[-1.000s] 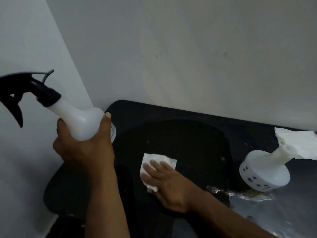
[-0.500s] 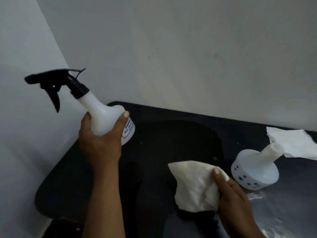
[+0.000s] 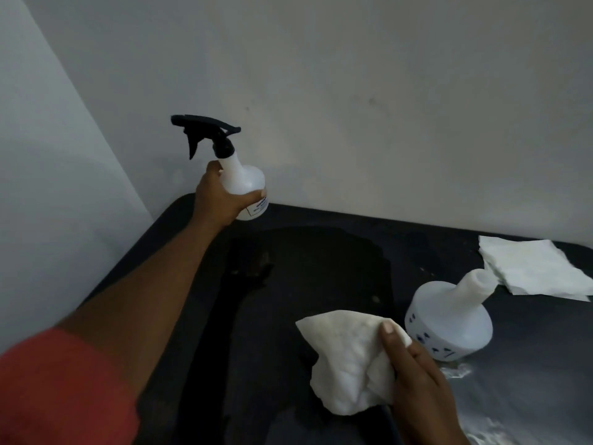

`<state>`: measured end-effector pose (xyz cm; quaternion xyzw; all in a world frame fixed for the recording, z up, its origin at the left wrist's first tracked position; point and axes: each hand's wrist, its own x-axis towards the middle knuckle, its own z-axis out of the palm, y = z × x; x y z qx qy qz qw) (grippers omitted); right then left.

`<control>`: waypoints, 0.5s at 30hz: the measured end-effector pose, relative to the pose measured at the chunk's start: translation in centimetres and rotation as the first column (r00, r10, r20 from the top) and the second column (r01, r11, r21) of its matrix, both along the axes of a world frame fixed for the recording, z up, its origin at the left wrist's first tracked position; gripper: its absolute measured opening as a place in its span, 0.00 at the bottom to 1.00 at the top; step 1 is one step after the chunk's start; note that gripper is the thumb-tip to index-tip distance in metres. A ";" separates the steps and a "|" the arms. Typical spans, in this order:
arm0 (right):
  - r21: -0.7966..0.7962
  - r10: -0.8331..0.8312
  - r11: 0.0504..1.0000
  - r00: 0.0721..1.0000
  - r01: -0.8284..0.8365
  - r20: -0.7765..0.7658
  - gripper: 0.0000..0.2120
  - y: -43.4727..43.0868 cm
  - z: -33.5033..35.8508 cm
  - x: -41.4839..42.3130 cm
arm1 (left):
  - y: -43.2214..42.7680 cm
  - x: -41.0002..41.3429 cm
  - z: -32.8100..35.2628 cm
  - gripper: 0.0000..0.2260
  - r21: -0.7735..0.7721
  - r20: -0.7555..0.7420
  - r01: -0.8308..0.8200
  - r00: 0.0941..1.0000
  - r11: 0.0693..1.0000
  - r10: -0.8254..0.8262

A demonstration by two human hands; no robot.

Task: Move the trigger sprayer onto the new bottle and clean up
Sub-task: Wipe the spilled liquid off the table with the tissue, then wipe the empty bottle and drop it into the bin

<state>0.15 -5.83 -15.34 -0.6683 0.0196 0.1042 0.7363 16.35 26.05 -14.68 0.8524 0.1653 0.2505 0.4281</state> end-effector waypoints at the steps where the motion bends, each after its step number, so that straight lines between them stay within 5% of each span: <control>1: 0.005 -0.007 1.000 1.000 0.007 -0.006 0.29 -0.2 0.0 0.2 | 0.4 0.8 -0.4 0.38 0.017 -0.044 0.004 0.999 1.000 -0.003; 8: 0.036 -0.044 0.998 0.995 0.048 -0.088 0.30 -0.7 0.6 0.5 | 0.2 3.3 -3.1 0.39 0.030 -0.149 0.021 0.989 0.999 -0.016; 13: 0.119 -0.051 0.991 0.995 0.061 -0.082 0.10 -0.4 0.3 0.7 | -0.3 3.9 -2.9 0.40 0.041 -0.208 0.023 0.978 0.999 -0.014; 15: 0.150 -0.015 0.988 0.998 0.023 -0.056 0.13 -0.5 0.3 1.0 | -0.7 3.7 -2.8 0.43 0.015 -0.261 -0.016 0.965 1.000 0.019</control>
